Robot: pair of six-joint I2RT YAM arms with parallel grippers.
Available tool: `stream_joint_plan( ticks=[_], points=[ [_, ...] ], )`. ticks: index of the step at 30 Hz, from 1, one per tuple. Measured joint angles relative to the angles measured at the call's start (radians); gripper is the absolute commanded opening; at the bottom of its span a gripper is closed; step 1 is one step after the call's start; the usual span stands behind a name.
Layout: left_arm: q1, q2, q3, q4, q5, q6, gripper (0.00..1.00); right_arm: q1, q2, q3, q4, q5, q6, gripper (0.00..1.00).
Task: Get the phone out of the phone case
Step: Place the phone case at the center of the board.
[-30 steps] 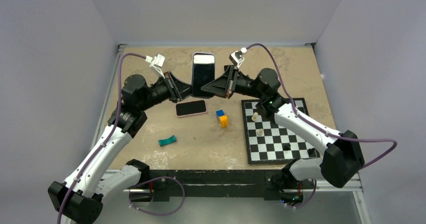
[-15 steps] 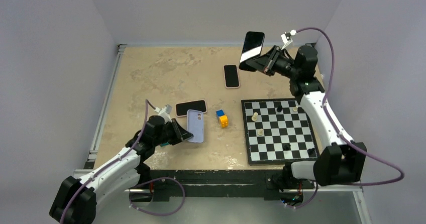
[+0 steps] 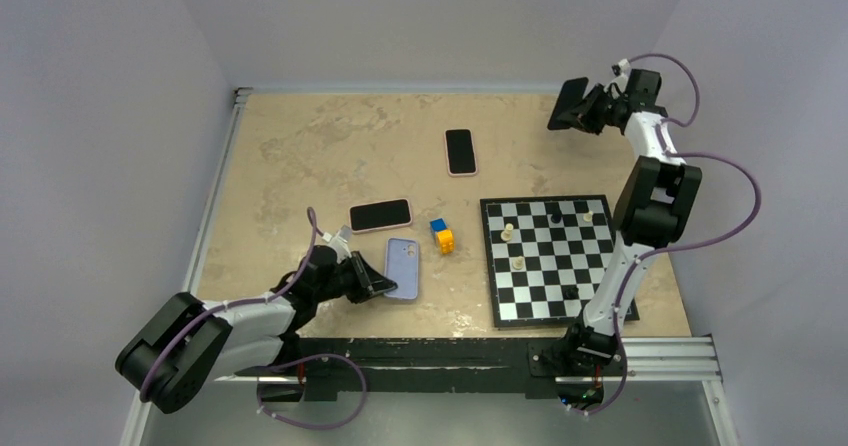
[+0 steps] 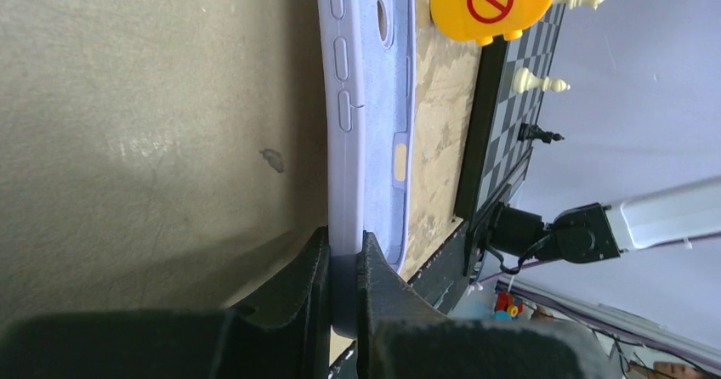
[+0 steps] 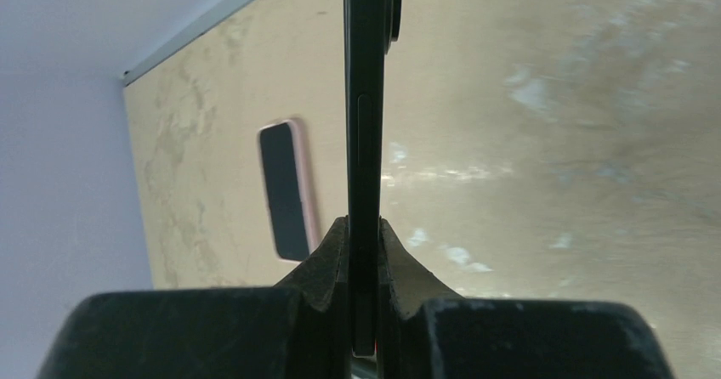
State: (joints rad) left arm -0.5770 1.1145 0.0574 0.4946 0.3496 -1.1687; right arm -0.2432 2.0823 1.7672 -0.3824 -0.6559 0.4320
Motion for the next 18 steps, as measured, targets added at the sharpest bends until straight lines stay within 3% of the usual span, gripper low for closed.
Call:
stream_joint_plan(
  ticks=[5, 10, 16, 18],
  points=[
    [-0.006, 0.009, -0.016, 0.040, 0.042, -0.019, 0.00, -0.067, 0.139, 0.016, -0.011, 0.014, 0.047, 0.00],
    [-0.007, 0.019, -0.005, 0.002, 0.089, -0.014, 0.20, -0.064, 0.153, -0.038, 0.077, 0.040, 0.214, 0.00],
    [-0.006, 0.031, 0.064, -0.099, 0.150, 0.037, 0.25, -0.052, 0.187, -0.019, 0.196, 0.065, 0.380, 0.00],
    [-0.006, 0.043, 0.092, -0.132, 0.177, 0.063, 0.33, -0.050, 0.221, 0.018, 0.188, 0.084, 0.391, 0.00]
  ],
)
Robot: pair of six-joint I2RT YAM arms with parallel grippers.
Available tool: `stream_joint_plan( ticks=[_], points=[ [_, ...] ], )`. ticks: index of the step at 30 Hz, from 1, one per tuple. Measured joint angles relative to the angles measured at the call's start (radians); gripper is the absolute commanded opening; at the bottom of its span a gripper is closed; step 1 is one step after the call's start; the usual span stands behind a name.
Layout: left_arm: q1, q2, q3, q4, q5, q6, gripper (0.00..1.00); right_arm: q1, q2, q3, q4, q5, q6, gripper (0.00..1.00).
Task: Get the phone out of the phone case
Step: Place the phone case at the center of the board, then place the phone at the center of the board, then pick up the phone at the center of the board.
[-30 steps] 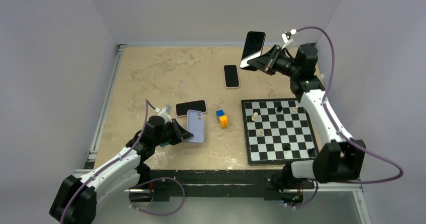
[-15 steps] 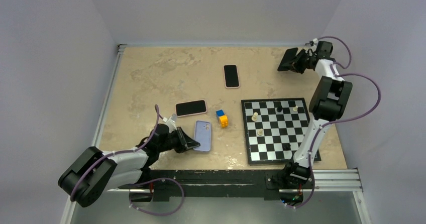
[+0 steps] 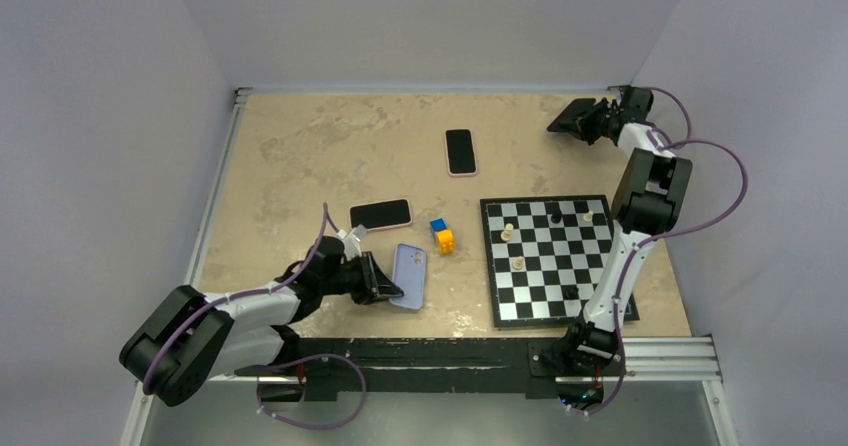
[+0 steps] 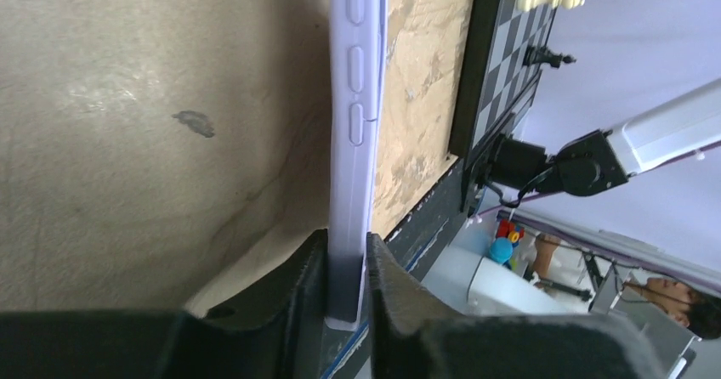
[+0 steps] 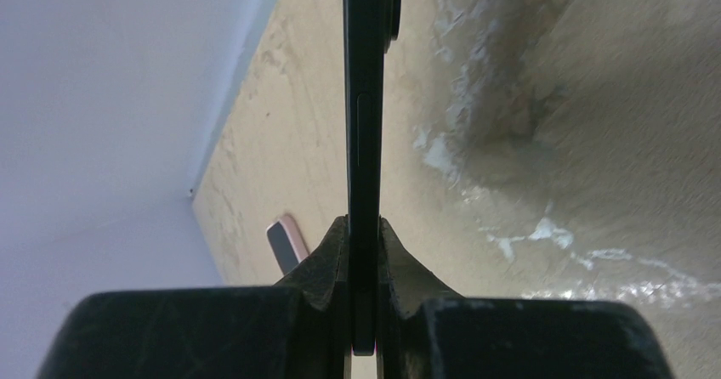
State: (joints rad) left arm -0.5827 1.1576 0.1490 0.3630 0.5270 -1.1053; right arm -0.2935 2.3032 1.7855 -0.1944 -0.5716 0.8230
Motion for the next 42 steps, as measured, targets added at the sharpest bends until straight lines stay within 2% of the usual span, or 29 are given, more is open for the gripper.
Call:
stream_joint_plan(
  ticks=[4, 7, 8, 10, 11, 14, 21, 25, 30, 33, 36, 38, 42],
  points=[
    [0.000, 0.008, 0.028, -0.051, 0.035, 0.045, 0.50, -0.001, 0.056, 0.074, -0.090, 0.038, -0.057, 0.00],
    [0.000, 0.005, 0.028, -0.075, 0.043, 0.055, 0.73, -0.006, 0.064, 0.088, -0.169, 0.066, -0.137, 0.00],
    [0.000, 0.000, 0.027, -0.082, 0.043, 0.057, 0.85, -0.010, 0.064, 0.087, -0.182, 0.065, -0.154, 0.00],
    [0.001, -0.014, 0.026, -0.082, 0.048, 0.055, 0.95, -0.021, 0.061, 0.070, -0.192, 0.059, -0.190, 0.00],
    [0.002, -0.027, 0.025, -0.075, 0.053, 0.051, 0.99, -0.026, 0.056, 0.063, -0.195, 0.052, -0.202, 0.03],
    [0.002, -0.063, 0.021, -0.084, 0.051, 0.050, 1.00, -0.039, 0.036, 0.046, -0.214, 0.058, -0.251, 0.17],
    [0.002, -0.211, 0.027, -0.265, -0.001, 0.086, 1.00, -0.060, 0.016, 0.043, -0.289, 0.148, -0.372, 0.74],
    [0.002, -0.312, 0.064, -0.426, -0.046, 0.135, 1.00, -0.055, -0.072, 0.017, -0.338, 0.306, -0.439, 0.81],
    [0.002, -0.400, 0.187, -0.629, -0.138, 0.244, 1.00, -0.003, -0.265, -0.065, -0.375, 0.618, -0.474, 0.85],
    [0.002, -0.446, 0.278, -0.711, -0.198, 0.305, 1.00, 0.116, -0.349, -0.069, -0.362, 0.734, -0.480, 0.87],
    [0.002, -0.488, 0.336, -0.757, -0.241, 0.340, 1.00, 0.285, -0.360, -0.046, -0.332, 0.755, -0.482, 0.88],
    [0.002, -0.504, 0.356, -0.779, -0.259, 0.351, 1.00, 0.408, -0.319, -0.008, -0.312, 0.738, -0.475, 0.90],
    [0.002, -0.517, 0.365, -0.802, -0.270, 0.358, 1.00, 0.576, -0.170, 0.120, -0.319, 0.722, -0.464, 0.90]
  ],
)
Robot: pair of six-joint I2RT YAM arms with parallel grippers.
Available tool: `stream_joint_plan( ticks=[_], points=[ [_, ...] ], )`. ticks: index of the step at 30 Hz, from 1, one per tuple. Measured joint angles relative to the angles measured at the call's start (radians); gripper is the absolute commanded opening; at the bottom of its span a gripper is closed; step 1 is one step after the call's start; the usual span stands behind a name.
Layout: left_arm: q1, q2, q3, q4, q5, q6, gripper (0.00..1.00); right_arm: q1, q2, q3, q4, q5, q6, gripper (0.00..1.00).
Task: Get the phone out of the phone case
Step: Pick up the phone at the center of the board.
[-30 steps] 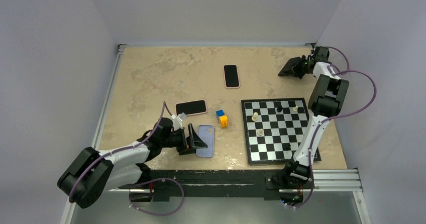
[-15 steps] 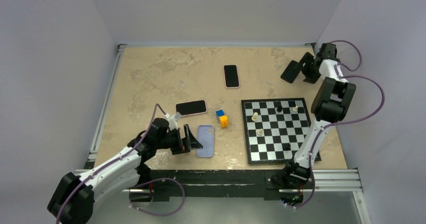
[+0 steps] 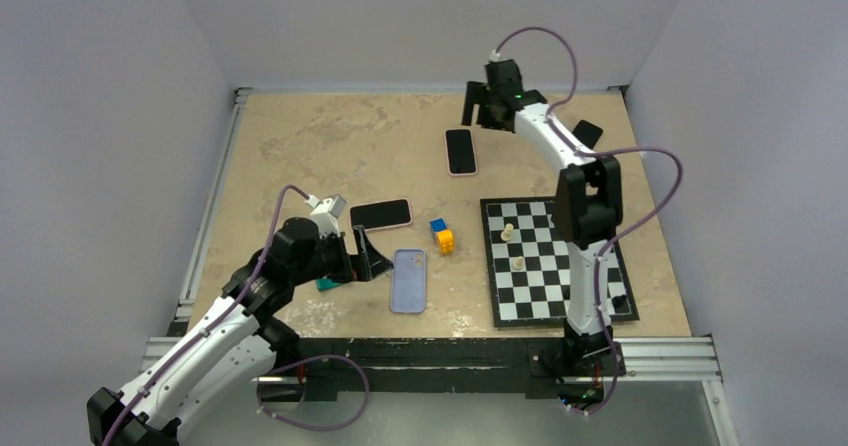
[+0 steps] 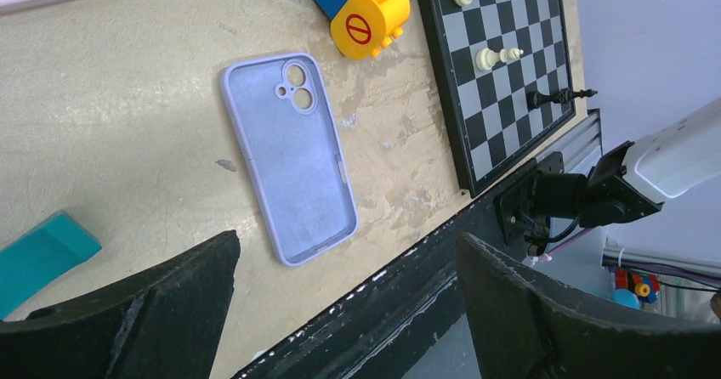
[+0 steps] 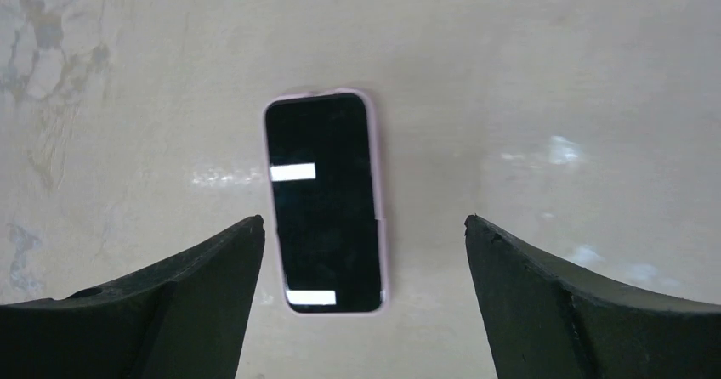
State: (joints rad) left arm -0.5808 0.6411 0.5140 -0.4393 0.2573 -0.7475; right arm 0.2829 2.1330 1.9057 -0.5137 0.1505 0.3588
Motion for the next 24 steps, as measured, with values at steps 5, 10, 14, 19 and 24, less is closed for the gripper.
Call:
stream_joint_plan(
  ticks=[5, 10, 14, 19, 24],
  points=[
    [0.000, 0.002, 0.004, 0.004, 0.004, -0.001, 0.99, 0.102, 0.193, 0.135, -0.044, -0.011, 0.008, 0.91],
    [0.000, 0.009, 0.039, 0.010, 0.007, 0.000, 0.99, 0.139, 0.267, 0.171, -0.074, 0.014, 0.000, 0.92],
    [0.000, 0.012, 0.051, 0.028, 0.013, 0.000, 0.99, 0.149, 0.269, 0.200, -0.090, 0.046, -0.010, 0.92],
    [0.000, 0.035, 0.052, 0.035, 0.027, -0.001, 0.99, 0.154, 0.282, 0.210, -0.106, 0.085, -0.025, 0.93],
    [0.000, 0.042, 0.052, 0.042, 0.036, -0.001, 0.99, 0.154, 0.323, 0.255, -0.158, 0.098, -0.037, 0.92]
  ],
)
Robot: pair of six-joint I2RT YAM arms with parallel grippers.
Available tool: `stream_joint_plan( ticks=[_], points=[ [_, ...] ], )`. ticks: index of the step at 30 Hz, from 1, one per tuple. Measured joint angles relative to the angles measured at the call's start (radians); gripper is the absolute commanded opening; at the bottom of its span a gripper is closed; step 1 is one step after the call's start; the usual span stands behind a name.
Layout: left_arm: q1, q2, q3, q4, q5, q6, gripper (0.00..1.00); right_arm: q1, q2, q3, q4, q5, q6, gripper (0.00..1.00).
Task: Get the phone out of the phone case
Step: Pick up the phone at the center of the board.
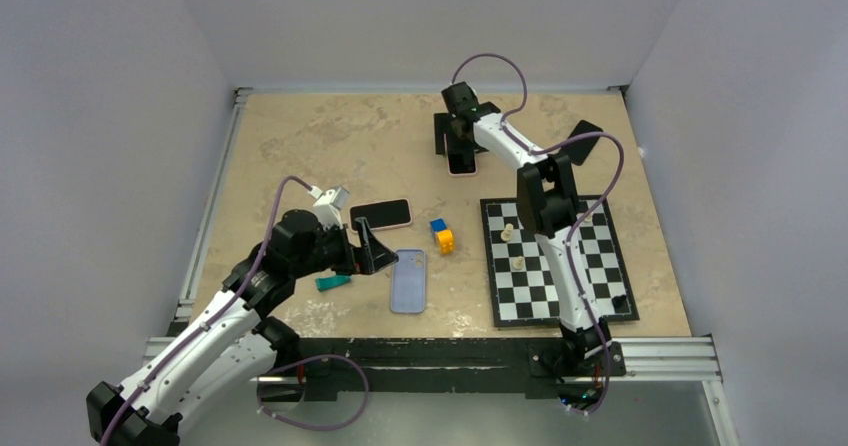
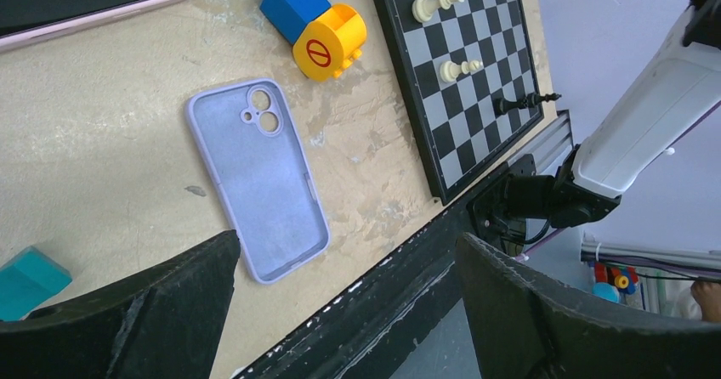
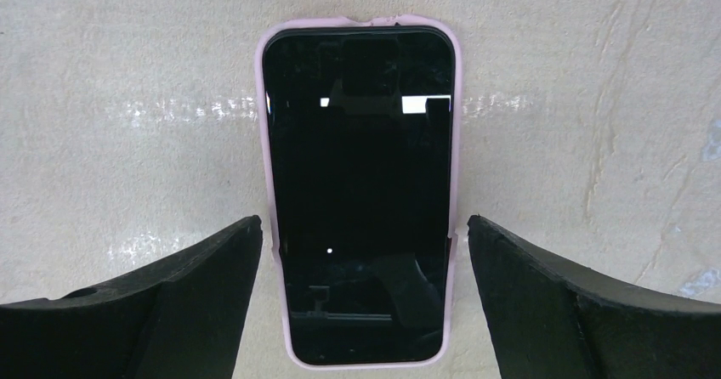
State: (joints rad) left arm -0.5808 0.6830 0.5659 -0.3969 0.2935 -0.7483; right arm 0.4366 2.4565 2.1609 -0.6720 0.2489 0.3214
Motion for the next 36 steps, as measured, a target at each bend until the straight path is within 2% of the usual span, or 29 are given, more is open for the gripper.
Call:
stream_joint_plan(
  ticks=[6, 9, 12, 14, 17, 21, 23, 24, 31, 36],
  points=[
    [0.000, 0.013, 0.003, 0.017, 0.020, -0.002, 1.00, -0.006, 0.050, 0.077, -0.074, -0.042, -0.001, 0.87],
    [0.000, 0.013, 0.010, 0.021, 0.027, -0.004, 1.00, -0.011, 0.065, 0.110, -0.105, -0.058, -0.002, 0.77],
    [0.000, 0.009, 0.024, 0.022, 0.034, -0.008, 0.99, -0.013, 0.087, 0.161, -0.146, -0.065, 0.000, 0.72],
    [0.000, 0.002, 0.036, 0.019, 0.036, -0.008, 1.00, -0.013, 0.107, 0.201, -0.177, -0.064, 0.000, 0.62],
    [0.000, -0.010, 0.057, 0.014, 0.039, -0.008, 0.99, -0.013, 0.133, 0.251, -0.214, -0.065, 0.002, 0.36],
    [0.000, -0.016, 0.074, 0.010, 0.038, -0.008, 1.00, -0.013, 0.133, 0.251, -0.214, -0.068, 0.003, 0.14],
    [0.000, -0.014, 0.088, -0.003, 0.032, -0.008, 1.00, -0.016, 0.091, 0.175, -0.162, -0.091, 0.004, 0.02],
    [0.000, -0.013, 0.097, -0.014, 0.026, -0.008, 1.00, -0.017, 0.057, 0.116, -0.127, -0.114, 0.004, 0.00],
    [0.031, 0.023, 0.193, -0.060, -0.018, -0.053, 1.00, -0.016, -0.274, -0.315, 0.140, -0.264, -0.071, 0.00],
    [0.138, 0.071, 0.255, -0.091, -0.014, -0.137, 1.00, -0.013, -0.517, -0.521, 0.342, -0.359, -0.241, 0.00]
  ],
)
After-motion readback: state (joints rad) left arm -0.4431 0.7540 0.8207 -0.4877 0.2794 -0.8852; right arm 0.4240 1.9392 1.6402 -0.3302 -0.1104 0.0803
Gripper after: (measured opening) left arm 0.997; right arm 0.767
